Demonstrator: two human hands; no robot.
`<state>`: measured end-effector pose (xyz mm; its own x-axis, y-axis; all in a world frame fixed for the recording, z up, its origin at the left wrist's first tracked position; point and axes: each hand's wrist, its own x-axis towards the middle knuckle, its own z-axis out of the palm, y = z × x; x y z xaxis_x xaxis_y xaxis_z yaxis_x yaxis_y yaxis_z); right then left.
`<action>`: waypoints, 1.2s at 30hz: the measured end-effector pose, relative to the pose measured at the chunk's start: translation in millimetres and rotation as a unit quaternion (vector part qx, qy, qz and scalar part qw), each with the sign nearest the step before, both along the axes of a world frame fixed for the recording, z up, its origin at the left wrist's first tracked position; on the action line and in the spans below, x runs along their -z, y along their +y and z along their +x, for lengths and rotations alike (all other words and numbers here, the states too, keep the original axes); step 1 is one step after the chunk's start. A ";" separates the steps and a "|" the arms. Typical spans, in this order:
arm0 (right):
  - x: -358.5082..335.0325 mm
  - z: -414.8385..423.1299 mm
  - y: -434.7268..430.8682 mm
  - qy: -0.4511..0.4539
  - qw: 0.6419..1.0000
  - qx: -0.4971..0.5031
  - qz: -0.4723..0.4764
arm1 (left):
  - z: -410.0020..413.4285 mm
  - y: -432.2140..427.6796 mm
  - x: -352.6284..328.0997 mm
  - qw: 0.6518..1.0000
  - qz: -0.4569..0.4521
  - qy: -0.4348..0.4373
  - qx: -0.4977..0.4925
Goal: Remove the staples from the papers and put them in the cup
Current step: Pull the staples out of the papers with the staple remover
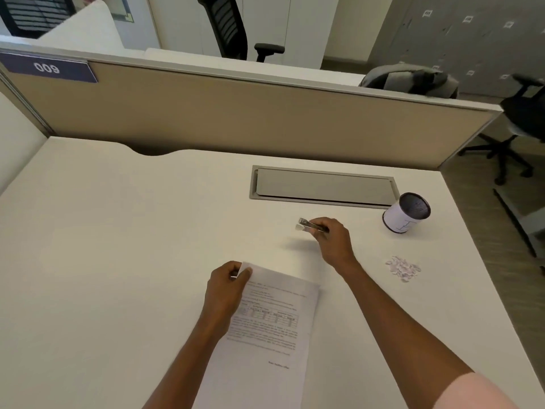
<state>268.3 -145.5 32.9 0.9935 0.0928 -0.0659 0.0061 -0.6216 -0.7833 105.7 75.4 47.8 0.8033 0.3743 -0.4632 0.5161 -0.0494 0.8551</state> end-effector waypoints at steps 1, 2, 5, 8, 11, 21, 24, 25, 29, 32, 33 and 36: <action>6.2 11.1 4.7 -0.021 0.999 -0.010 -0.032 | 4.7 2.6 2.9 1.000 0.000 0.000 0.001; 12.9 21.9 9.7 -0.038 0.997 -0.015 -0.063 | 9.0 5.0 5.5 1.000 0.001 0.002 0.001; 28.2 47.0 23.4 -0.067 0.990 -0.020 -0.119 | 19.9 12.2 15.3 1.000 0.001 0.004 0.003; 42.7 65.5 29.1 -0.097 0.984 -0.041 -0.144 | 26.7 19.3 25.9 1.000 -0.007 -0.005 0.011; 53.5 75.3 29.2 -0.107 0.977 -0.062 -0.175 | 27.5 26.1 36.7 0.999 0.005 -0.030 0.028; 70.9 76.2 30.7 -0.117 0.973 -0.058 -0.190 | 17.4 35.7 39.6 0.995 0.026 -0.081 0.055; 68.1 69.7 29.9 -0.115 0.975 -0.056 -0.181 | 12.9 36.5 33.5 0.994 0.015 -0.091 0.061; 63.5 64.7 29.1 -0.115 0.978 -0.048 -0.166 | 11.4 36.8 30.0 0.993 0.010 -0.096 0.065; 28.2 31.8 21.1 -0.081 0.996 0.005 0.031 | 4.5 36.0 11.7 0.988 -0.071 -0.127 0.059; -7.3 -4.0 7.9 0.111 0.970 0.001 0.216 | -3.2 36.4 -4.4 0.981 -0.112 -0.151 0.052; -15.6 -17.6 -0.1 0.171 0.951 -0.015 0.257 | -6.5 36.2 -9.8 0.979 -0.116 -0.160 0.048; -31.5 -62.7 -24.2 0.299 0.896 -0.050 0.324 | -17.1 31.9 -26.9 0.975 -0.120 -0.184 0.016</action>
